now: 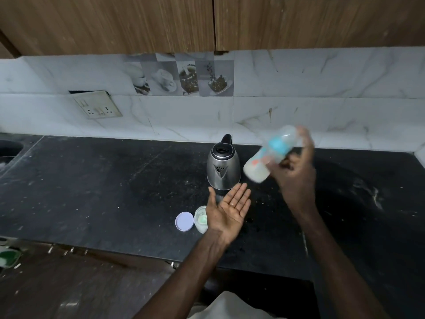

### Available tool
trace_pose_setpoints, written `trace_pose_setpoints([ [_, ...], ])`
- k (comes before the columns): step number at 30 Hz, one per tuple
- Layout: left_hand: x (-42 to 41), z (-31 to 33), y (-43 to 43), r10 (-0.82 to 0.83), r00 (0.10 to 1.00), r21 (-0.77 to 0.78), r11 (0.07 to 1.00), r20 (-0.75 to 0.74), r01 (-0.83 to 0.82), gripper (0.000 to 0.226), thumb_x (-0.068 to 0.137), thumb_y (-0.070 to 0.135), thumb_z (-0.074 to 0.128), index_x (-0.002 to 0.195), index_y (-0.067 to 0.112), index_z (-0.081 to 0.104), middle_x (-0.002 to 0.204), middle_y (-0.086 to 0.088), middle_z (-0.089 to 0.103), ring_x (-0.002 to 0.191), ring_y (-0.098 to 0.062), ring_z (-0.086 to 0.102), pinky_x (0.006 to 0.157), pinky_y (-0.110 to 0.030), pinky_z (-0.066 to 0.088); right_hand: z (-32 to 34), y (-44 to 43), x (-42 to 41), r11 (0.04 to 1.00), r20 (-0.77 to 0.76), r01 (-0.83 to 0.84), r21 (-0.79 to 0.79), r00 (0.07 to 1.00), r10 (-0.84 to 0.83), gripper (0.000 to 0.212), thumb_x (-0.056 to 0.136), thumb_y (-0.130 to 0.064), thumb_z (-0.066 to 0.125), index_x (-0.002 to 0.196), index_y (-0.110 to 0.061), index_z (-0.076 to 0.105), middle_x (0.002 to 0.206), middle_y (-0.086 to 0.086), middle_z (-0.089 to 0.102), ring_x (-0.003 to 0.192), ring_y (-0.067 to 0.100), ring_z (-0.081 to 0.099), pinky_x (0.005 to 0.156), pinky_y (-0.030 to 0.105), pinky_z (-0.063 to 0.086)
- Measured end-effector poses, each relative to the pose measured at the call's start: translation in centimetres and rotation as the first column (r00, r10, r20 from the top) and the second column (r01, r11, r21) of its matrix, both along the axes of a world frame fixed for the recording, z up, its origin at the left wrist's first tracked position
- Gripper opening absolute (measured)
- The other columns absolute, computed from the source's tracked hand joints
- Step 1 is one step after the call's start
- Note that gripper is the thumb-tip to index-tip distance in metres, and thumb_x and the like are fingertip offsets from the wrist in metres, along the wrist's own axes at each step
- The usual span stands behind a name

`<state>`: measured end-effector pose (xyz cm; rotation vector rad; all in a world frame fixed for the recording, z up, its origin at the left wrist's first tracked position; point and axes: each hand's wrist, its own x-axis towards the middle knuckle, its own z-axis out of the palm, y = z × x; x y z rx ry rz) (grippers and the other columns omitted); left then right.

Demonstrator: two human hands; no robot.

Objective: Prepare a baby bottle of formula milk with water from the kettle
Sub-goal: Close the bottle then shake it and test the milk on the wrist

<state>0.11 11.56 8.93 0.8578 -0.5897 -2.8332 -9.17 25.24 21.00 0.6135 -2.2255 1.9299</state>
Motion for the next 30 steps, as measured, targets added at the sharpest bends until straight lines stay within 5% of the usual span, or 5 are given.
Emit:
trace_pose_setpoints([
  [3,0.1,-0.3,-0.4,0.028,0.999,0.014,1.0,0.024,-0.028,0.088,0.097,0.072,0.044,0.136,-0.005,0.063,0.141,-0.023,0.064,0.135,-0.035,0.06,0.126,-0.046,0.031,-1.6,-1.2,2.5,0.994,0.104,0.051,-0.096,0.994,-0.041,0.094,0.085,-0.018,0.085,0.156,-0.037,0.027,0.121,-0.017,0.068,0.096,0.014,0.075,0.079,0.052,0.064],
  [5,0.2,-0.5,-0.4,0.032,0.999,0.009,0.999,0.029,-0.032,0.088,0.097,0.071,0.046,0.135,-0.007,0.063,0.141,-0.026,0.063,0.134,-0.036,0.059,0.124,-0.047,0.035,-3.6,-0.9,3.5,0.962,0.033,-0.092,0.256,0.996,0.086,0.097,0.075,-0.028,0.091,0.152,-0.044,0.034,0.1,-0.013,0.072,0.077,0.009,0.072,0.073,0.045,0.063],
  [9,-0.3,0.1,-0.5,0.033,0.999,-0.019,0.999,0.033,-0.033,0.085,0.096,0.071,0.047,0.133,-0.004,0.064,0.134,-0.025,0.068,0.126,-0.035,0.065,0.119,-0.047,0.042,-4.2,-0.8,3.9,0.993,0.075,0.085,0.078,0.993,-0.091,0.093,0.077,-0.023,0.092,0.151,-0.034,0.036,0.104,-0.013,0.073,0.077,0.004,0.073,0.071,0.029,0.064],
  [22,0.0,-0.2,0.3,0.009,0.999,0.154,0.988,-0.034,-0.003,0.08,0.073,0.052,0.088,0.14,0.029,0.051,0.163,-0.007,0.043,0.14,-0.029,0.056,0.095,-0.043,0.061,-5.2,-0.4,3.1,0.839,0.211,-0.458,0.293,0.887,0.411,0.111,0.076,-0.051,0.09,0.156,-0.059,0.013,0.138,-0.015,0.061,0.11,0.008,0.07,0.096,0.044,0.059],
  [30,0.2,0.3,0.5,-0.061,0.996,0.107,0.992,-0.072,0.069,0.077,0.094,0.061,0.06,0.14,-0.002,0.061,0.148,-0.021,0.058,0.131,-0.035,0.063,0.099,-0.046,0.059,-2.9,0.4,1.8,0.755,0.079,-0.403,0.517,0.901,0.427,0.109,0.081,-0.045,0.086,0.158,-0.054,0.009,0.12,-0.002,0.07,0.088,0.016,0.074,0.084,0.046,0.062],
])
